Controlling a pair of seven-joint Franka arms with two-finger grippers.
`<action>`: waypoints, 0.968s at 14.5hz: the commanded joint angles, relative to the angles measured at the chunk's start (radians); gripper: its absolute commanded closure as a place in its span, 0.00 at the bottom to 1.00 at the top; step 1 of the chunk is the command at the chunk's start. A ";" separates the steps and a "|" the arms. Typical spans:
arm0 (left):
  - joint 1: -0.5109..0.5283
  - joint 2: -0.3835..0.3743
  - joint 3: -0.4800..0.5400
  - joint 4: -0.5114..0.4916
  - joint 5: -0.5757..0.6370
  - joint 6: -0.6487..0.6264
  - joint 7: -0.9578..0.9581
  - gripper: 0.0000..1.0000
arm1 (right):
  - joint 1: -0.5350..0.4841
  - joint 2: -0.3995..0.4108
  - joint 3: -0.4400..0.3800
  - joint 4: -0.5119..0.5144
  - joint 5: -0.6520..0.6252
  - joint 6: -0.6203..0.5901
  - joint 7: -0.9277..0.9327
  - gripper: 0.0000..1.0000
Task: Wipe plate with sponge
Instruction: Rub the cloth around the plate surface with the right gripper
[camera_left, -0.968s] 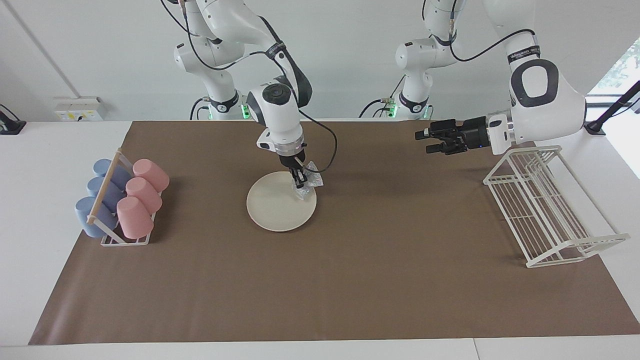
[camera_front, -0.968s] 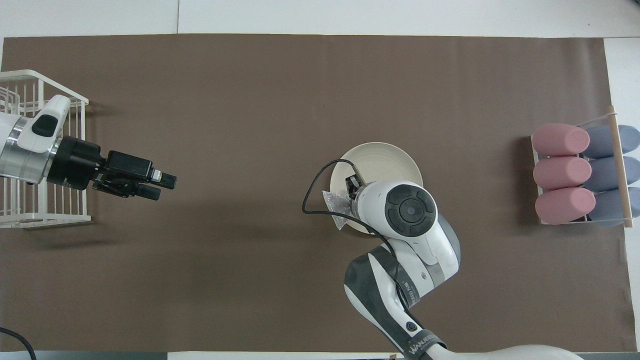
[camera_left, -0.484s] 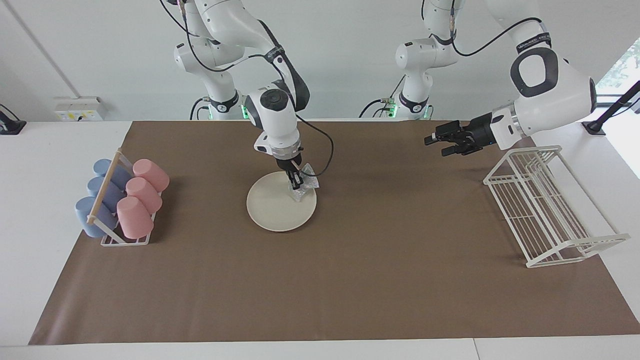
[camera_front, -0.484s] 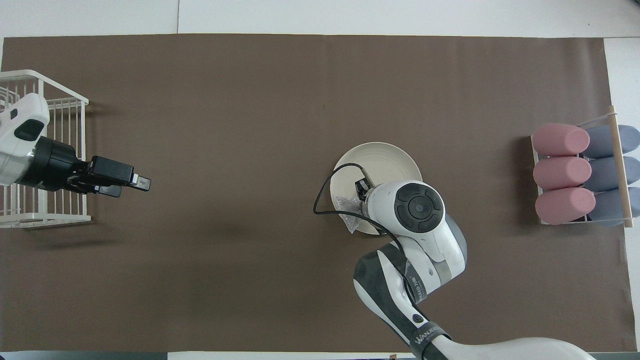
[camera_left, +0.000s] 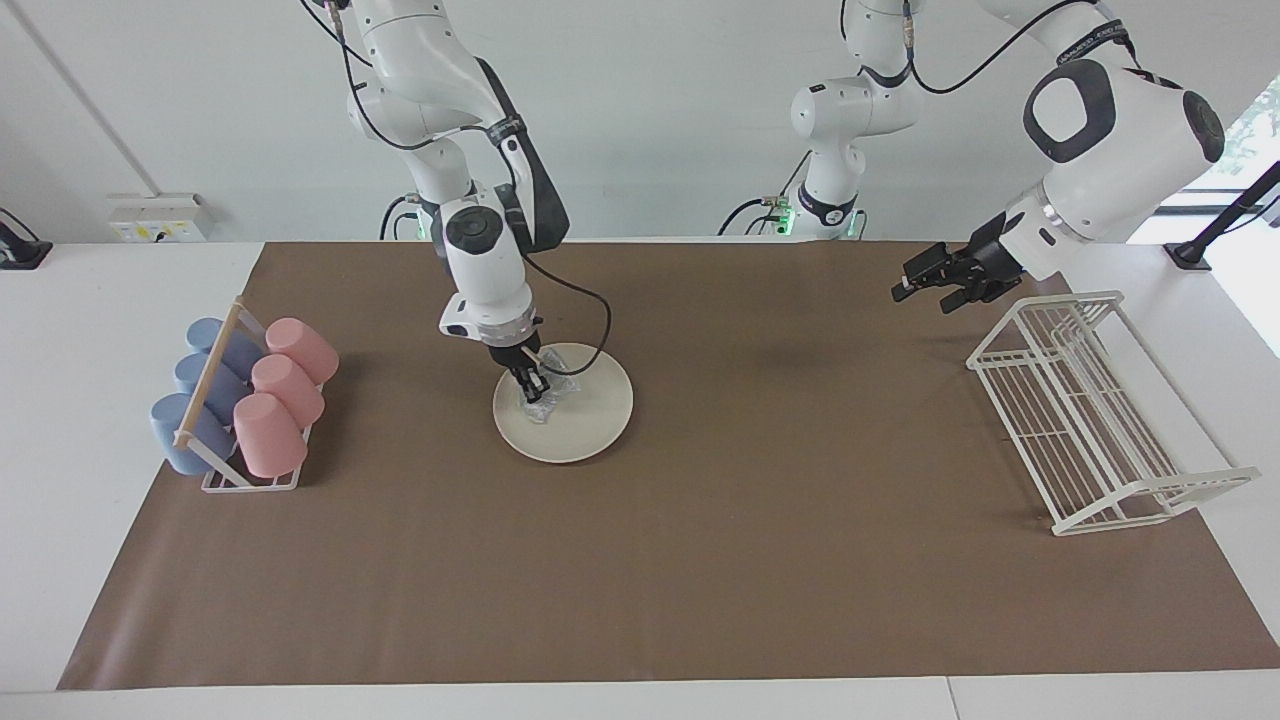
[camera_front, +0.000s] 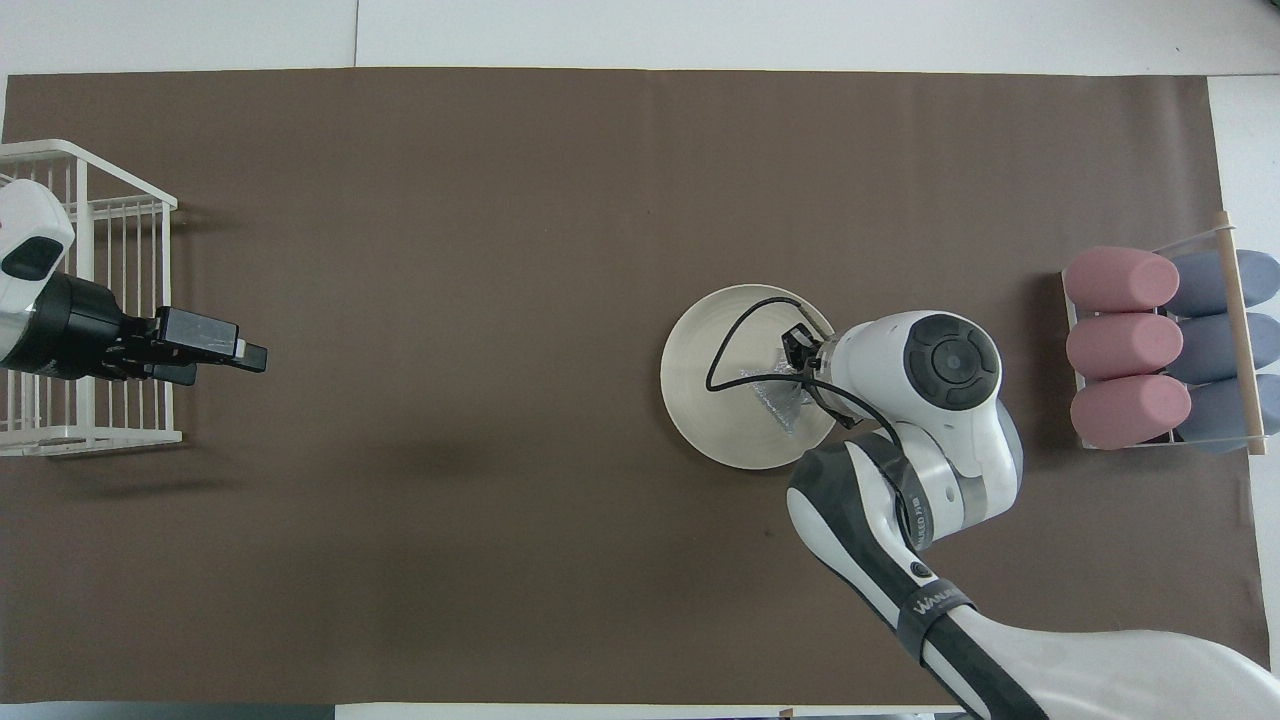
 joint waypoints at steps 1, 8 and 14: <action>0.000 -0.010 0.004 -0.006 0.022 0.015 -0.018 0.00 | -0.023 -0.002 0.010 -0.029 0.010 0.023 -0.057 1.00; -0.004 -0.010 0.004 -0.006 0.022 0.026 -0.019 0.00 | 0.084 -0.002 0.011 -0.024 0.013 0.053 0.159 1.00; -0.003 -0.010 0.004 -0.008 0.022 0.035 -0.019 0.00 | 0.156 0.001 0.013 -0.021 0.044 0.081 0.304 1.00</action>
